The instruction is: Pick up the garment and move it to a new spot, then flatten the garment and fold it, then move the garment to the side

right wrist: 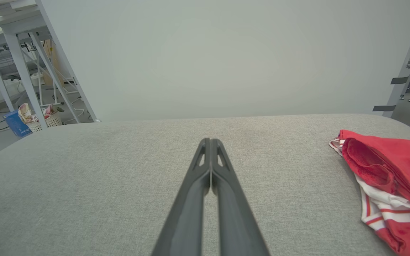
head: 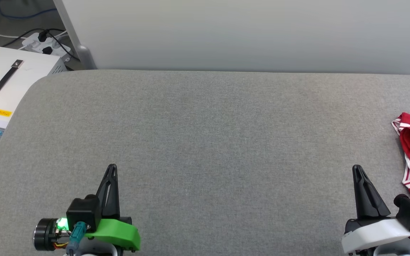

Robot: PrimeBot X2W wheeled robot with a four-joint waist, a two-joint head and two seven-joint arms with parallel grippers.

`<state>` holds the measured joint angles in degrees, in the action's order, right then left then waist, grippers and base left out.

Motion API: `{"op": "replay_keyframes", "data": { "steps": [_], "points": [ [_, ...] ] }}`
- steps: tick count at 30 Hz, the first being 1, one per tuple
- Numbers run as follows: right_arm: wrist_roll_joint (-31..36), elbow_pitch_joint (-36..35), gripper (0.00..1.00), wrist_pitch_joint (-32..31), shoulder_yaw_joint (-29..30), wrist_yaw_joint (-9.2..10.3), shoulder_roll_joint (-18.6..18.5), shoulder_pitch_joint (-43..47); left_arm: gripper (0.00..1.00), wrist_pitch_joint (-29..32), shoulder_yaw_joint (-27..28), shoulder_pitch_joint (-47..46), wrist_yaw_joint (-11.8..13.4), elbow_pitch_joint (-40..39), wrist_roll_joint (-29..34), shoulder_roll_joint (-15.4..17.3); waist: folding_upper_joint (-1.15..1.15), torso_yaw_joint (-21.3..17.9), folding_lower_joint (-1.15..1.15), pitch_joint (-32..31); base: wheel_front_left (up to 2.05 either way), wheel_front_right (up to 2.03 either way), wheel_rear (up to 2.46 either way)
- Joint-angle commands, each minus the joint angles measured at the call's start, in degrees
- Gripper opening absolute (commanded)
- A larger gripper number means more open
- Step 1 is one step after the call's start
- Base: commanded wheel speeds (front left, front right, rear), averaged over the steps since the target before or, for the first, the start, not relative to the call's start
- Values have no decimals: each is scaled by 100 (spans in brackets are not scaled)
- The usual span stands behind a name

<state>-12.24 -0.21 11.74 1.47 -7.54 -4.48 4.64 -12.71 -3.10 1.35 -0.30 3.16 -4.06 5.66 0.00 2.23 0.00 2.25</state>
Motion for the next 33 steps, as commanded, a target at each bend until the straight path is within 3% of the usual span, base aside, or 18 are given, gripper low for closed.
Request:
{"op": "replay_keyframes", "data": {
  "steps": [1,33],
  "points": [
    [61,0,0,-41,-14,1,14,-62,0,34,31,-19,3,-24,57,-33,0,-3,0,-3,0,0,0],
    [418,6,0,-389,-55,2,59,-185,0,414,117,-55,11,-113,164,-108,0,-71,0,-71,0,0,0]
  ]
}}
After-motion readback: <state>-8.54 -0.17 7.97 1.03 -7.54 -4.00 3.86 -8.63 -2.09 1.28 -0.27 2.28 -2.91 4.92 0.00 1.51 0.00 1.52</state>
